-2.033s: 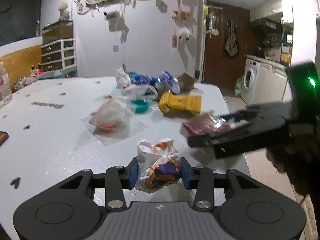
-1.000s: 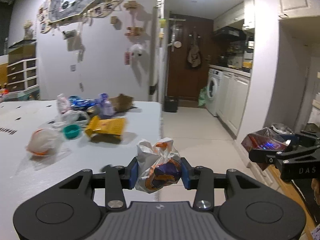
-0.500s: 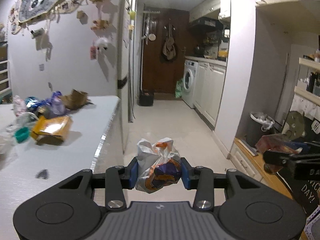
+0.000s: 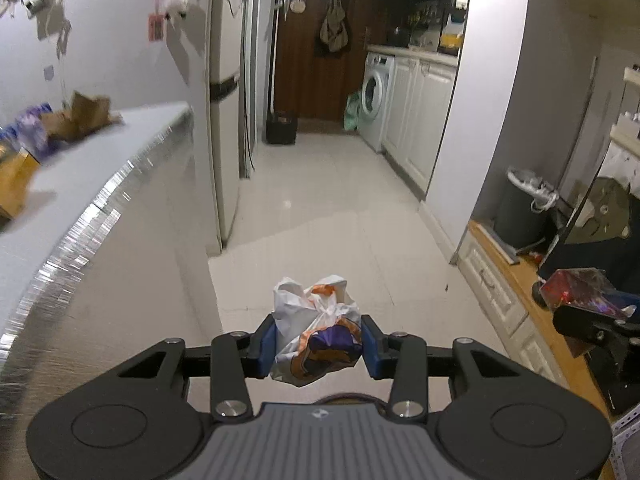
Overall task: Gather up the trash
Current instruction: 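Carry the red box and white bag with both tools over the trash bin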
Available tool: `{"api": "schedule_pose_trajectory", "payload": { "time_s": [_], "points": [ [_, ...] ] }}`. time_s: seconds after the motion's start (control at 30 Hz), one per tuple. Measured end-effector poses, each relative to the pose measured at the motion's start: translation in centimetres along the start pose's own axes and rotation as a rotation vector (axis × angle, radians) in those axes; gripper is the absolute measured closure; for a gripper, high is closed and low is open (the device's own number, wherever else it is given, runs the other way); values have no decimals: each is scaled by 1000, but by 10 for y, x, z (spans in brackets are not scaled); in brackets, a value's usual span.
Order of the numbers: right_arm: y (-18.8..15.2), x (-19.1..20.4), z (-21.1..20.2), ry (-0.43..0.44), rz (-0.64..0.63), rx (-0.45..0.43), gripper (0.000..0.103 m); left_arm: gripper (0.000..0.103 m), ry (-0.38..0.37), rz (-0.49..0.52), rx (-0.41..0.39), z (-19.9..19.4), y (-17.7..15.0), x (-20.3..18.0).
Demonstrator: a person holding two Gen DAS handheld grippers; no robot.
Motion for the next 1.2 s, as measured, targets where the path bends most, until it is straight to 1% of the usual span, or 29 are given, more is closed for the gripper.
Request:
{"api": "schedule_pose_trajectory", "payload": {
  "time_s": [0.3, 0.43, 0.6, 0.77, 0.93, 1.07, 1.2],
  "points": [
    [-24, -14, 61, -14, 46, 116, 18, 60, -21, 4, 147, 67, -24, -11],
    [-43, -17, 88, -25, 42, 193, 18, 60, -23, 1, 211, 93, -36, -13],
    [-62, -22, 114, -33, 68, 275, 18, 60, -12, -22, 302, 128, -55, -6],
    [-83, -27, 142, -44, 94, 361, 18, 60, -25, -62, 395, 157, -75, 4],
    [-104, -29, 165, -55, 119, 443, 18, 60, -47, -84, 475, 179, -95, 7],
    [-123, -32, 182, -74, 121, 502, 17, 60, -62, -86, 510, 190, -106, 4],
    [-139, -37, 200, -87, 136, 559, 18, 60, -61, -71, 543, 200, -116, 3]
  ]
}}
Point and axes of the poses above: each gripper's, at about its wrist camera, not at the fingertips, and z roughly the way its jaws point, x to its left, y to its top, the point moved 9 cm from there along z, roughly the way its jaws point, and after that the axes turned 9 degrees about z, right-handed, at the moved point
